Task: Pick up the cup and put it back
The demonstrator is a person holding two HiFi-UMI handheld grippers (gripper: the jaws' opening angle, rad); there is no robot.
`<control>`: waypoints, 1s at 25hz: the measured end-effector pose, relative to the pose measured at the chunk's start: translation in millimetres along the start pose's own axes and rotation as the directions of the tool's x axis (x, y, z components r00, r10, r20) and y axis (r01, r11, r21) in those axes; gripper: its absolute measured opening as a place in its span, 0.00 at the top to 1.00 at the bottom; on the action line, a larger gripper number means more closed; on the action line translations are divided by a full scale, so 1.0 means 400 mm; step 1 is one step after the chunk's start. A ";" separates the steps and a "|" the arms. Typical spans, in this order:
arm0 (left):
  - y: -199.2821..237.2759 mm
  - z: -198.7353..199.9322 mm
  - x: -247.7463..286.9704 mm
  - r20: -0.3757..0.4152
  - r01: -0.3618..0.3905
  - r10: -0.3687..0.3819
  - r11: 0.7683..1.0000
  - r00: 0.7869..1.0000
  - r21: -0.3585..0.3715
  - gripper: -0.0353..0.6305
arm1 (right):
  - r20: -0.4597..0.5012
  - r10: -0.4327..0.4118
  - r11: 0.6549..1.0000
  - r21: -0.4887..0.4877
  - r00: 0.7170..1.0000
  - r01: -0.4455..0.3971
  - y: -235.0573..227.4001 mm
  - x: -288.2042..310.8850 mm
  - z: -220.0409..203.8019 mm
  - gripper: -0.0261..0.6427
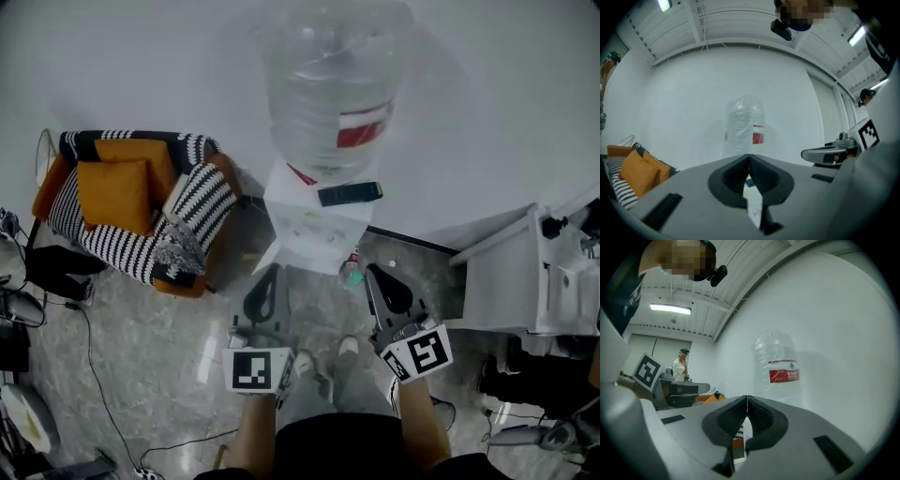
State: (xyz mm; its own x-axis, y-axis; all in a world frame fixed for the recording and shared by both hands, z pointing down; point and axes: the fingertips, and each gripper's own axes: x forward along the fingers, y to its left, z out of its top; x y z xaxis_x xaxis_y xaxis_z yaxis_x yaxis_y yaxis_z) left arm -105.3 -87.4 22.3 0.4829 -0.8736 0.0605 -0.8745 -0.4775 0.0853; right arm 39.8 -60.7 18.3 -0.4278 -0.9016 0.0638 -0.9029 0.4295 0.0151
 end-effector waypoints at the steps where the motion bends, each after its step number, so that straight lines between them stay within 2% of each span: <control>1: -0.004 -0.010 0.013 -0.009 0.000 0.000 1.000 1.000 -0.003 0.93 | -0.004 0.007 1.000 -0.002 1.000 -0.007 -0.012 0.013 -0.007 0.94; 6: -0.007 -0.079 0.086 -0.035 0.003 -0.003 1.000 0.999 0.000 0.93 | -0.017 0.021 1.000 0.002 1.000 -0.021 -0.065 0.084 -0.077 0.94; 10: -0.018 -0.204 0.106 -0.078 -0.008 0.007 1.000 0.997 -0.018 0.93 | -0.032 0.049 0.999 0.013 0.998 -0.049 -0.076 0.108 -0.181 0.94; 14: -0.033 -0.362 0.129 -0.133 -0.004 -0.001 0.999 0.991 -0.032 0.93 | -0.070 0.095 0.995 0.012 0.993 -0.094 -0.068 0.119 -0.310 0.94; 19: -0.037 -0.573 0.153 -0.163 -0.009 0.002 0.999 0.987 -0.042 0.93 | -0.116 0.149 0.989 0.024 0.982 -0.147 -0.048 0.128 -0.511 0.94; 25: -0.041 -0.879 0.175 -0.230 0.009 -0.010 1.000 0.973 -0.005 0.93 | -0.129 0.210 0.977 0.049 0.969 -0.205 -0.022 0.147 -0.802 0.94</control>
State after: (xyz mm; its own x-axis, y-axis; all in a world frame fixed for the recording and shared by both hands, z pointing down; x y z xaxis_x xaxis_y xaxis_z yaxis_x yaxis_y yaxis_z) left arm -41.3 -107.7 374.8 0.4895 -0.8235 0.2868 -0.8696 -0.4852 0.0912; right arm 35.8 -101.0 342.2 -0.5989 -0.7770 0.1939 -0.7968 0.6023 -0.0474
